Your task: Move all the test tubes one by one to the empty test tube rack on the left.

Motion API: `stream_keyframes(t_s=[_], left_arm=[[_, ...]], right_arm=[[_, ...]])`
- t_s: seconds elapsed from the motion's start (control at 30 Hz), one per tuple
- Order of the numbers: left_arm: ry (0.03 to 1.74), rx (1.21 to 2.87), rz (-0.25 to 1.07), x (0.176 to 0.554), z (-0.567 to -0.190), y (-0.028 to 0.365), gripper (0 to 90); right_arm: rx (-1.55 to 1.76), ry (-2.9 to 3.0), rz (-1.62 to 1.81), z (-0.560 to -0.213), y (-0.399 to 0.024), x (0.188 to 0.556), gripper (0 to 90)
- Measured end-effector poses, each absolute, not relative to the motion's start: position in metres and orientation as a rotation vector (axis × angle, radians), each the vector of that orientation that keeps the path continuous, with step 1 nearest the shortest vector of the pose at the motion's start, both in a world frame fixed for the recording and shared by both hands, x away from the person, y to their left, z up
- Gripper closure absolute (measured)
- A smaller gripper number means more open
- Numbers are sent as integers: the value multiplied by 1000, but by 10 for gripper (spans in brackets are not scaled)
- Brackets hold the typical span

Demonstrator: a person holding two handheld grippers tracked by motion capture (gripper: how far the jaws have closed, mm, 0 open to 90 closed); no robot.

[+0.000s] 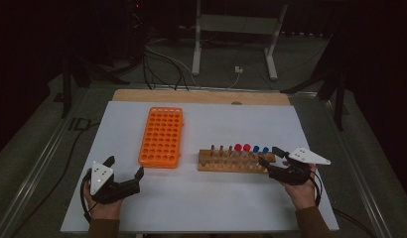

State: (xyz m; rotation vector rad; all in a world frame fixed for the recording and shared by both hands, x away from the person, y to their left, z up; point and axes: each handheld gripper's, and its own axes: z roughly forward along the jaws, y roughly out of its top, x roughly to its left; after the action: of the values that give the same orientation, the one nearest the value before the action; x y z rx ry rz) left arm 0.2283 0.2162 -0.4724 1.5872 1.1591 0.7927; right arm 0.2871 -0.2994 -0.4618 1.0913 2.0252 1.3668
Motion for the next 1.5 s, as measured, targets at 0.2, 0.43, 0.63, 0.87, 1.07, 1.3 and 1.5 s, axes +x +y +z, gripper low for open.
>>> stream_keyframes(t_s=[0.2, 0.43, 0.63, 0.87, 1.07, 1.3, 1.5], left_arm=[[1164, 1594, 779, 229, -473, 216, 6], [1144, 1619, 784, 230, -473, 213, 6], [1146, 1621, 781, 230, -474, 212, 6], [1139, 1631, 774, 230, -474, 211, 6], [1128, 1646, 773, 231, -474, 209, 6], [1127, 1660, 772, 231, -475, 208, 6], [1127, 1663, 770, 232, -476, 208, 6]], right_arm=[[1068, 2046, 1309, -467, -296, 294, 583], [1040, 2055, 1271, -470, -289, 301, 740], [1041, 2071, 1291, -471, -289, 303, 757], [1052, 2054, 1330, -467, -293, 302, 766], [1038, 2026, 1362, -455, -294, 299, 766], [1011, 2013, 1377, -439, -292, 299, 767], [1005, 2002, 1384, -424, -293, 298, 768]])
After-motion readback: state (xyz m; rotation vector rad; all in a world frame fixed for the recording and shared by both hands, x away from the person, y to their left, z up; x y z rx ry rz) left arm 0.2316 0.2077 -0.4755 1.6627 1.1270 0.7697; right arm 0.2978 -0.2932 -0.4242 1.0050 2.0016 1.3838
